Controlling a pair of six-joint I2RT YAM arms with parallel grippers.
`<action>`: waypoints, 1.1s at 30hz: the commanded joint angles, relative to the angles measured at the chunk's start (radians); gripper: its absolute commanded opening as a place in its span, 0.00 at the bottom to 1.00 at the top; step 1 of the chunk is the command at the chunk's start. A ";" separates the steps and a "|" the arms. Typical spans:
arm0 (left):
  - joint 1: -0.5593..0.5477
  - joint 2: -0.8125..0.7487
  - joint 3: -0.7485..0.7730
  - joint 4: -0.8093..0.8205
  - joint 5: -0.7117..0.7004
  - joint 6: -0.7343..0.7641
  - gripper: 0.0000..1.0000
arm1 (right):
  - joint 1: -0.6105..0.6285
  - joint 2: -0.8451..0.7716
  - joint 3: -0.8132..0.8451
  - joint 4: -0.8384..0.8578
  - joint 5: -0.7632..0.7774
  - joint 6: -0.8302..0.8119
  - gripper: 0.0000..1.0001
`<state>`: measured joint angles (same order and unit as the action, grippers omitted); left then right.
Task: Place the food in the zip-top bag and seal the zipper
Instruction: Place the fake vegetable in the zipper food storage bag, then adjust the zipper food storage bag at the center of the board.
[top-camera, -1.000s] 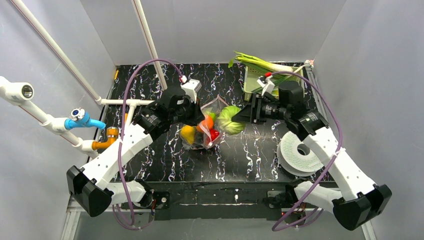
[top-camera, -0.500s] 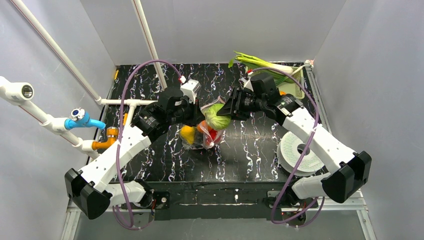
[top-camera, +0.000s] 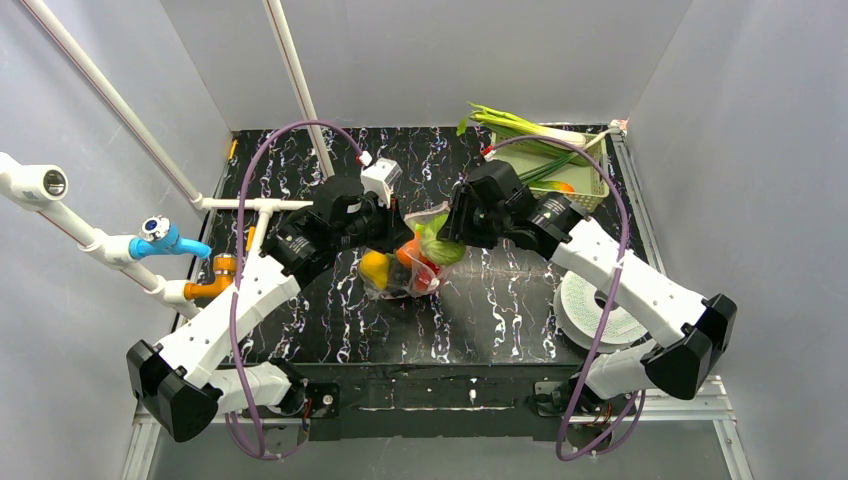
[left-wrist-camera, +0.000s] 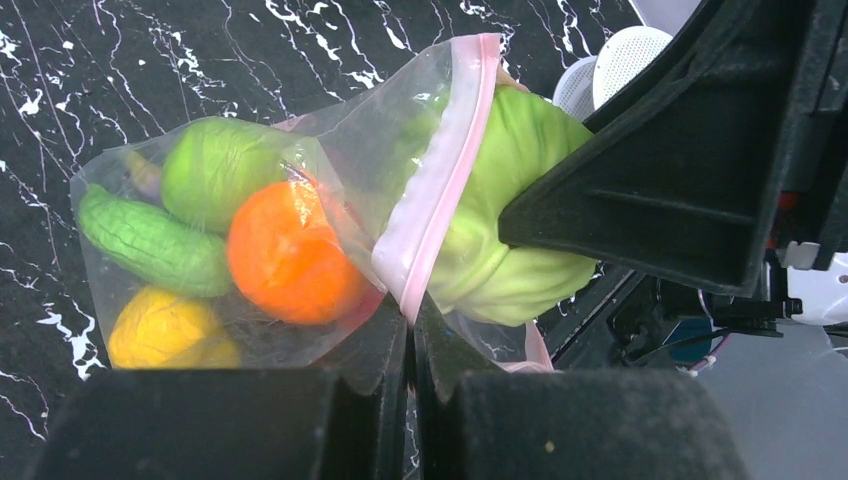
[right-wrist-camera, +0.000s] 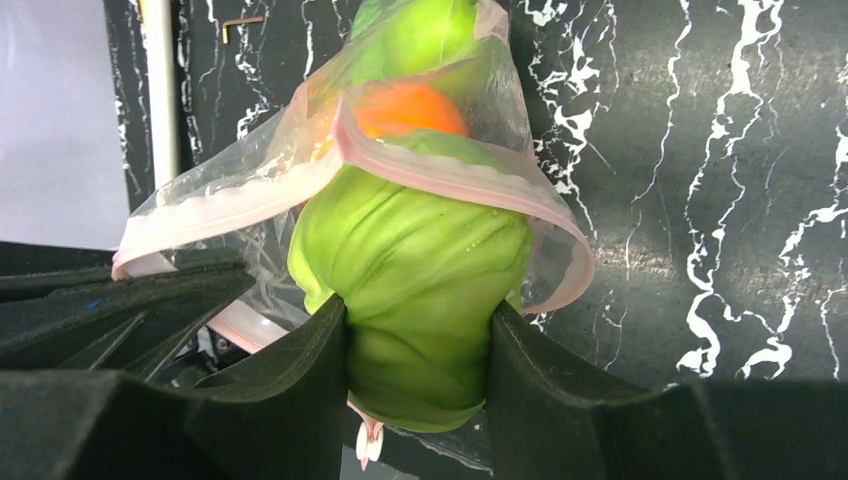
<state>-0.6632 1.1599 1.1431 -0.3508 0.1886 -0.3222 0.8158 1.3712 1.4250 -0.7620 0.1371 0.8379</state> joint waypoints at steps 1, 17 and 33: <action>-0.004 -0.045 -0.017 0.026 0.021 -0.002 0.00 | 0.012 0.024 0.055 0.028 0.065 -0.056 0.46; -0.004 -0.056 -0.026 0.038 0.017 0.002 0.00 | 0.021 0.040 0.081 0.070 -0.076 -0.146 0.87; -0.006 -0.052 -0.043 0.056 0.008 -0.006 0.00 | 0.019 -0.139 -0.252 0.133 0.028 -0.224 0.61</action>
<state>-0.6659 1.1297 1.1038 -0.3176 0.1989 -0.3313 0.8333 1.1946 1.1912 -0.7361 0.2565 0.6163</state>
